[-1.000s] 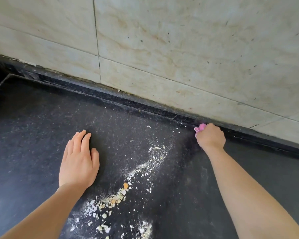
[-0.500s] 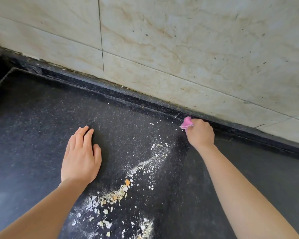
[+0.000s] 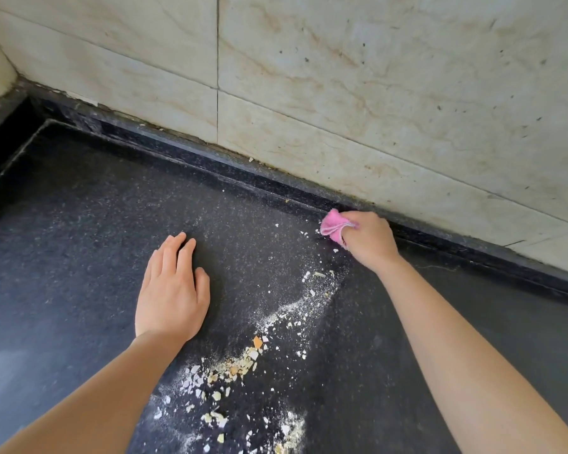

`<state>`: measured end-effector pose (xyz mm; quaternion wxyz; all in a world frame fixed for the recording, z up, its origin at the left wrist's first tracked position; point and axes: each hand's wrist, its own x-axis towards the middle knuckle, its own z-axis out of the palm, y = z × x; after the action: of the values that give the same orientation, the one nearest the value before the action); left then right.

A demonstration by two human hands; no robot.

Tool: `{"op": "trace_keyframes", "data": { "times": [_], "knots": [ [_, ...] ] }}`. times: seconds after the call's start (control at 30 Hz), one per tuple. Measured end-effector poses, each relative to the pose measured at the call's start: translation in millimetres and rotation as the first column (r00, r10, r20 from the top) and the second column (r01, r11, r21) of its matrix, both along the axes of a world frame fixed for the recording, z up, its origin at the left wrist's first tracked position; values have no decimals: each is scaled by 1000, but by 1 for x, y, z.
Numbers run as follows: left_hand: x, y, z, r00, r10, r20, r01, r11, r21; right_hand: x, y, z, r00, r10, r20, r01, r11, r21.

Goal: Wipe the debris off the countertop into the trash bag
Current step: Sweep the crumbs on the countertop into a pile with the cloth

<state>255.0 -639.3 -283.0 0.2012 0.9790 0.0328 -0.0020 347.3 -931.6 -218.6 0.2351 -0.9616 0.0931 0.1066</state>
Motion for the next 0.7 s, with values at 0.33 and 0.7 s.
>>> {"op": "trace_keyframes", "data": {
  "times": [0.33,0.7],
  "knots": [
    [1,1,0,1000,-5,2,5,1000,-14,-25,54,2,975,223,24,-215,959,-184],
    [0,1,1,1000,-13,2,13,1000,-15,-20,-15,27,989,122,-89,-133,983,-129]
  ]
}}
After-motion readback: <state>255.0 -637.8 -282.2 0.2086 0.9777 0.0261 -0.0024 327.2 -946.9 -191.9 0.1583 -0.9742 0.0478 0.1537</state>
